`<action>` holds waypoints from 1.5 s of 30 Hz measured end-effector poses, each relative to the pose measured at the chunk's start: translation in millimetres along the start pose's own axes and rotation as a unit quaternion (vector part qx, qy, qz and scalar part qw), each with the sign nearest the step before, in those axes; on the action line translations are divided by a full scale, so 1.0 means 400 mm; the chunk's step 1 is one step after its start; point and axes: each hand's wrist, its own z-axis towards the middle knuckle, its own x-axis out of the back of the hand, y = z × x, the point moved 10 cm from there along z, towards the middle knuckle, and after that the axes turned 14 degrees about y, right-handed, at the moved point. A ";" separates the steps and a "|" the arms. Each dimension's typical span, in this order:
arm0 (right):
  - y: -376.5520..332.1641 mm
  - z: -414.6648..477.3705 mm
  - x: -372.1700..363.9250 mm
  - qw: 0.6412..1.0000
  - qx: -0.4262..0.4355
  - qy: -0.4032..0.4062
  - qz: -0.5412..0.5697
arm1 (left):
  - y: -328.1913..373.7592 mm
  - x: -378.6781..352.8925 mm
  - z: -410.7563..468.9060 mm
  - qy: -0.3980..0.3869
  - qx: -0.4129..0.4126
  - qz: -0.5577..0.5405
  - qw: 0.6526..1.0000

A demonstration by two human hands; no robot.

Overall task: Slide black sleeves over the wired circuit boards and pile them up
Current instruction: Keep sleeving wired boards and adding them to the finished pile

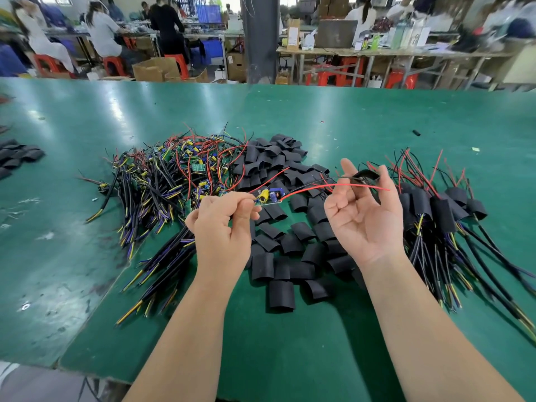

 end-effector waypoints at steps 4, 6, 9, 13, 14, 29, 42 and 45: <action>-0.008 -0.013 -0.014 1.000 0.009 -0.009 -0.015 | -0.009 0.001 -0.001 0.012 0.002 0.036 0.999; -0.010 -0.022 -0.022 1.000 0.000 -0.015 -0.007 | -0.011 0.002 -0.001 0.017 -0.003 0.064 0.998; -0.015 -0.032 -0.033 0.999 -0.021 -0.024 0.031 | -0.017 0.004 0.000 0.021 -0.016 0.107 0.994; -0.034 -0.038 -0.041 0.997 -0.017 -0.030 0.071 | -0.025 -0.016 -0.006 0.000 -0.046 0.189 0.981; -0.037 -0.038 -0.041 0.997 -0.013 -0.030 0.071 | -0.028 -0.024 -0.010 -0.010 -0.050 0.213 0.976; -0.007 -0.032 -0.028 0.994 0.050 0.019 -0.096 | 0.105 -0.205 -0.084 -0.152 -0.095 0.009 0.984; -0.028 -0.025 -0.010 0.982 0.114 0.062 -0.138 | 0.094 -0.133 -0.060 -0.058 -0.079 -0.028 0.995; -0.029 -0.033 -0.031 0.983 0.126 0.038 -0.131 | 0.096 -0.135 -0.065 -0.067 -0.095 -0.012 0.993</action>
